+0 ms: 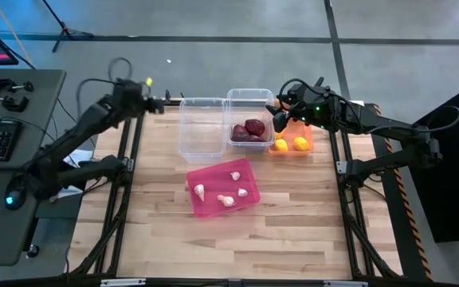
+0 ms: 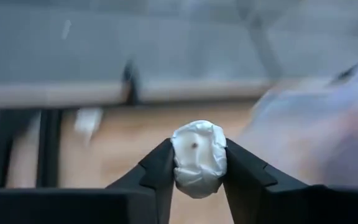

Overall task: Sort produce into baskets
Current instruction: Put the white garlic into the pink bin

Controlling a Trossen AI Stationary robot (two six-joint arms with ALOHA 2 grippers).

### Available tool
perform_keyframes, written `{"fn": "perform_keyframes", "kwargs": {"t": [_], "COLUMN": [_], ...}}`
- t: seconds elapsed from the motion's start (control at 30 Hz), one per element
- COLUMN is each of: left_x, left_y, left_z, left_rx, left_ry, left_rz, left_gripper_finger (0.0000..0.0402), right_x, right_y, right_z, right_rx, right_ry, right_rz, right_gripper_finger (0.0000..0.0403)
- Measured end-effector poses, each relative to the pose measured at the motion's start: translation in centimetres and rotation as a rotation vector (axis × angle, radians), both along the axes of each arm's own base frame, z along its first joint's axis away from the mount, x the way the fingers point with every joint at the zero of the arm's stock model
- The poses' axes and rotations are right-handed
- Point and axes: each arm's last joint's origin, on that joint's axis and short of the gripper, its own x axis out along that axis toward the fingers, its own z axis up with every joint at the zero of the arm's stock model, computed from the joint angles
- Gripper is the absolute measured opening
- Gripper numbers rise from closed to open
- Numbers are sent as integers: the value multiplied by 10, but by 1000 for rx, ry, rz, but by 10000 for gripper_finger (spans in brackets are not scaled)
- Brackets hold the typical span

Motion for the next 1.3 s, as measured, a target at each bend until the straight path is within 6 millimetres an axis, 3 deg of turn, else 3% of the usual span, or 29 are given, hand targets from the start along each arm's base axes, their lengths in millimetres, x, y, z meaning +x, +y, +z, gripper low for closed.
{"fn": "perform_keyframes", "kwargs": {"t": [0.13,0.23,0.37,0.5,0.7,0.93,1.2,1.3], "left_x": [2,17,56,95,123,138,158,162], "left_y": [-4,-9,-28,-72,-133,-167,-171,-169], "left_z": [44,60,62,54,41,23,0,0], "left_rx": [178,193,130,-1,-112,0,-21,-34], "left_ry": [-128,-203,-311,-357,-323,-140,-29,-21], "left_rz": [-74,-221,-532,-982,-1305,-1384,-1396,-1383], "left_gripper_finger": [114,113,108,107,108,121,198,226], "right_x": [0,0,0,0,0,0,0,-1], "right_y": [0,0,0,0,0,0,0,1], "right_z": [0,0,0,0,0,0,-1,-3], "right_rx": [0,0,-20,-24,-31,-57,-50,-42], "right_ry": [0,0,13,15,21,42,56,75], "right_rz": [0,0,-4,-7,-3,12,41,47], "right_gripper_finger": [257,257,257,257,257,257,257,257]}}
